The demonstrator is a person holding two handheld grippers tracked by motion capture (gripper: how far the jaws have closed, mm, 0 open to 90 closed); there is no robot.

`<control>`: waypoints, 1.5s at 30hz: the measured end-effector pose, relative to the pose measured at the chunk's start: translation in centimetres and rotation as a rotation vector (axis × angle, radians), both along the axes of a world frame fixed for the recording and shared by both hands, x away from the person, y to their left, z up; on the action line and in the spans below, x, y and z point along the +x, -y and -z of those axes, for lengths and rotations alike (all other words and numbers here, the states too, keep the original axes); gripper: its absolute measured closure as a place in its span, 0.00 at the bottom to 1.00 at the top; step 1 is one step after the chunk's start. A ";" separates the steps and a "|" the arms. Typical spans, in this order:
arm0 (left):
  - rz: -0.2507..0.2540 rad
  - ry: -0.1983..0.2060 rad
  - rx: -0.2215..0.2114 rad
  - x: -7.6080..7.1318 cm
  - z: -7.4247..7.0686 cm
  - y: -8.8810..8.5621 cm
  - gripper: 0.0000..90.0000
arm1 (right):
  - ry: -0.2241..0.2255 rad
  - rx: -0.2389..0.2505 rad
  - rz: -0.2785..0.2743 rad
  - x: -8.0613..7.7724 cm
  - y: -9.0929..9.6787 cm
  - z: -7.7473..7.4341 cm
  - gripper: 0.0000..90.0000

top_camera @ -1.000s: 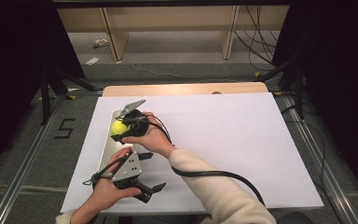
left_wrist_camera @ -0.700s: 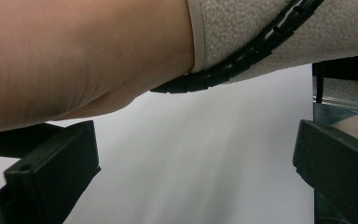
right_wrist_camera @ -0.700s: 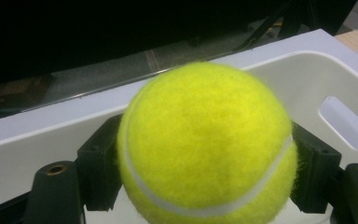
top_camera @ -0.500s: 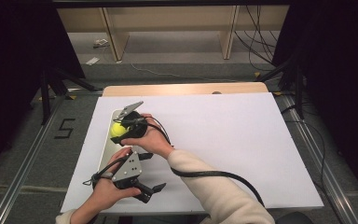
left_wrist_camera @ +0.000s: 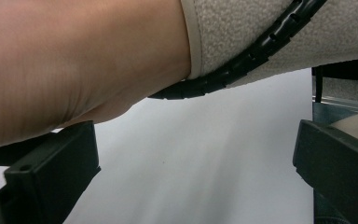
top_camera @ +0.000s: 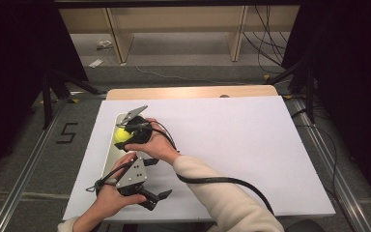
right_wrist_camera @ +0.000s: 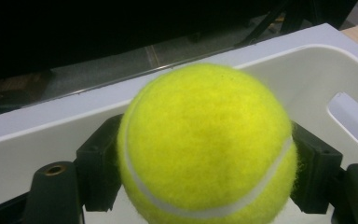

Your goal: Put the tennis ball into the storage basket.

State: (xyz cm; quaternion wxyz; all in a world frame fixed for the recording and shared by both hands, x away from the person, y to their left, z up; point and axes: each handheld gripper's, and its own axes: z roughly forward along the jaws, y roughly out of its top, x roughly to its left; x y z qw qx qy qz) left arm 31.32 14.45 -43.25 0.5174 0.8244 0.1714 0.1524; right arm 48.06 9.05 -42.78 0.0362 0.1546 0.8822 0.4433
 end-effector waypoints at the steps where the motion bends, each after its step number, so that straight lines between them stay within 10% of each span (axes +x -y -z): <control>1: 0.000 0.000 0.000 0.0 0.0 0.0 0.00 | 0.000 -0.003 0.000 0.0 0.0 0.0 0.29; 23: 0.003 -0.001 0.003 0.0 0.0 0.0 0.00 | 0.023 0.081 0.047 0.5 2.1 -1.5 0.17; 45: 0.003 -0.004 0.006 0.0 0.1 0.1 0.00 | 0.057 0.119 0.150 0.2 9.7 -3.3 0.17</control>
